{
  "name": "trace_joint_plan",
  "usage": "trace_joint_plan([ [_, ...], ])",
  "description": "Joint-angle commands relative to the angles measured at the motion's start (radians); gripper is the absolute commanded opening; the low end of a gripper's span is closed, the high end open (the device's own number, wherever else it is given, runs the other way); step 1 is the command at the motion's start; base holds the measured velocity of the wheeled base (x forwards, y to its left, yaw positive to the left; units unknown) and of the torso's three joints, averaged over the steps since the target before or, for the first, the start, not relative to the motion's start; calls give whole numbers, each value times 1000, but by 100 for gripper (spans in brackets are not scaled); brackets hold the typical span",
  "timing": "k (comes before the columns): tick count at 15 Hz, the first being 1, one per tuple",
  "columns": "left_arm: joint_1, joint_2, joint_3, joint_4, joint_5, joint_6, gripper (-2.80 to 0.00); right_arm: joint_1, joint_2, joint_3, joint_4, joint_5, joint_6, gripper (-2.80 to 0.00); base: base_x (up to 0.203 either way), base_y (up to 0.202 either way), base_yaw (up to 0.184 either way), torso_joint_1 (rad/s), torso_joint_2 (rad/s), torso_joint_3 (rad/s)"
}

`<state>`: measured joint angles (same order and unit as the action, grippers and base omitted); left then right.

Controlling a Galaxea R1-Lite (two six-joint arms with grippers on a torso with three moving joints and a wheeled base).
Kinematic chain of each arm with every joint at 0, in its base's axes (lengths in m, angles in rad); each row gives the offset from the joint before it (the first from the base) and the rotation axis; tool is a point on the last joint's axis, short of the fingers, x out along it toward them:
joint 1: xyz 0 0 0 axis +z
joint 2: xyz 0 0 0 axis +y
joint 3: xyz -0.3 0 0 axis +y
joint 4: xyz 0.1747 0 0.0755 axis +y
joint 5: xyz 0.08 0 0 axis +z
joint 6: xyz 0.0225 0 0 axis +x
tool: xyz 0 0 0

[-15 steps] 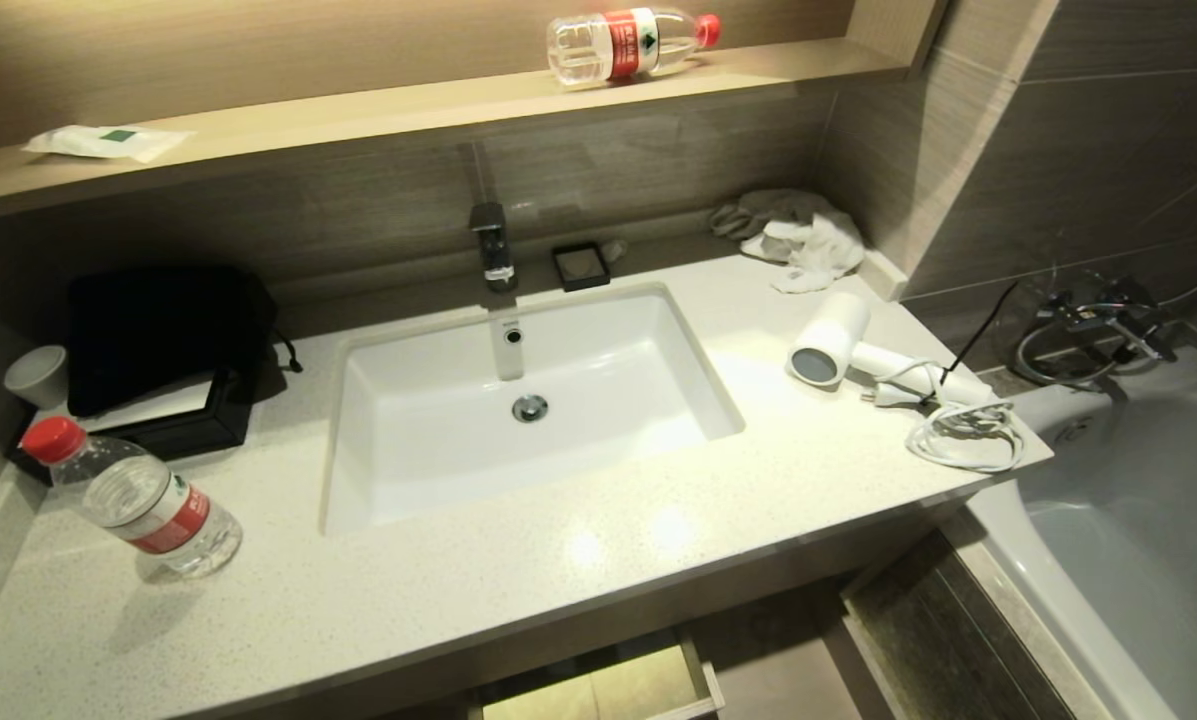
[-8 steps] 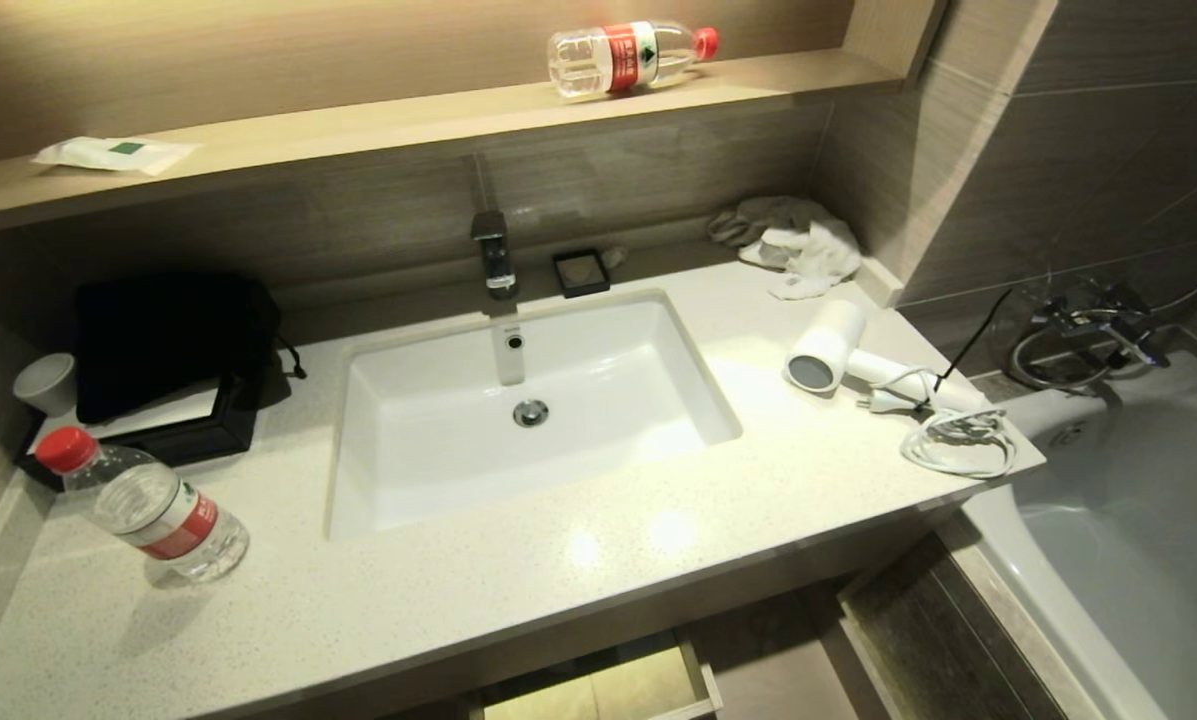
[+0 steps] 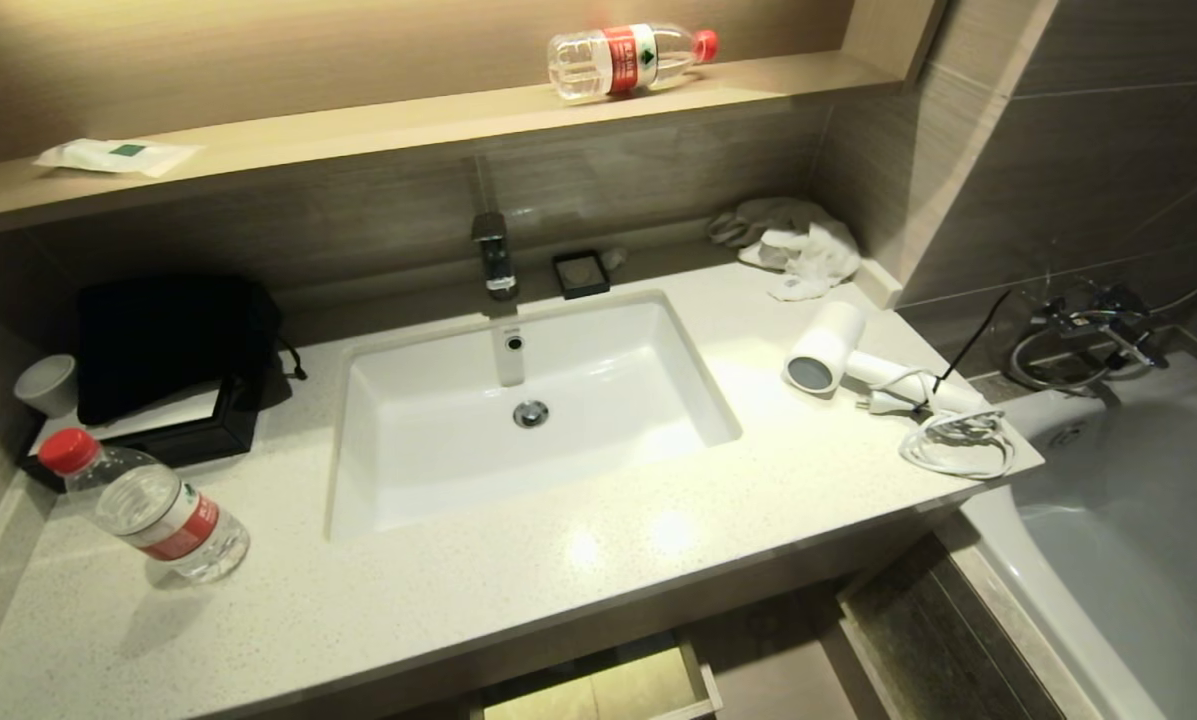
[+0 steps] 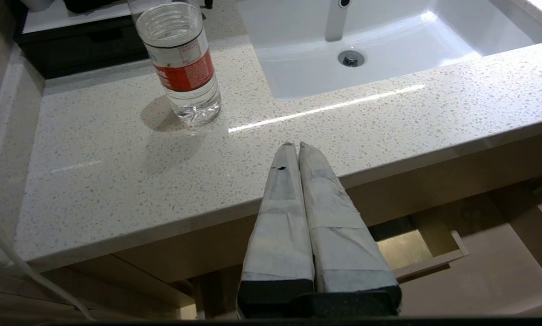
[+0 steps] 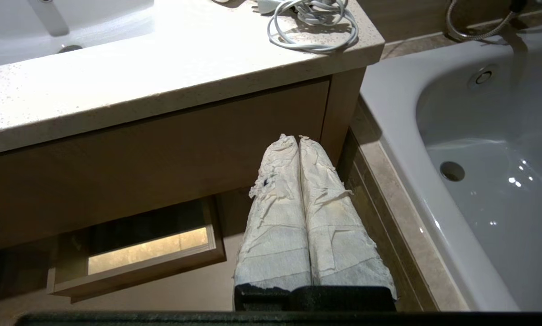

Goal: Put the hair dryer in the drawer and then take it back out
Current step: Pick up the hairdryer

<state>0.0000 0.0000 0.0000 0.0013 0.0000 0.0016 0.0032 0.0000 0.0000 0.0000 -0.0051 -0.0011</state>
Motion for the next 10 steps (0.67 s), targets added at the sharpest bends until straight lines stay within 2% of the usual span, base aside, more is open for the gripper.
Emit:
trace_joint_plan([
  [1,0,0,0,0,0,0,-280,0,0,-13,16,-2,-15,-280,0,0,0,0,0,0],
  [3,0,0,0,-1,0,0,-280,0,23,-131,68,4,-19,-280,0,0,0,0,0,0],
  [5,0,0,0,0,0,0,-280,1,140,-357,182,43,-19,-280,0,0,0,0,0,0],
  [8,0,0,0,0,0,0,-280,1,472,-794,352,86,-18,-280,0,0,0,0,0,0],
  [10,0,0,0,0,0,0,-280,1,715,-1131,500,102,-15,-280,0,0,0,0,0,0],
])
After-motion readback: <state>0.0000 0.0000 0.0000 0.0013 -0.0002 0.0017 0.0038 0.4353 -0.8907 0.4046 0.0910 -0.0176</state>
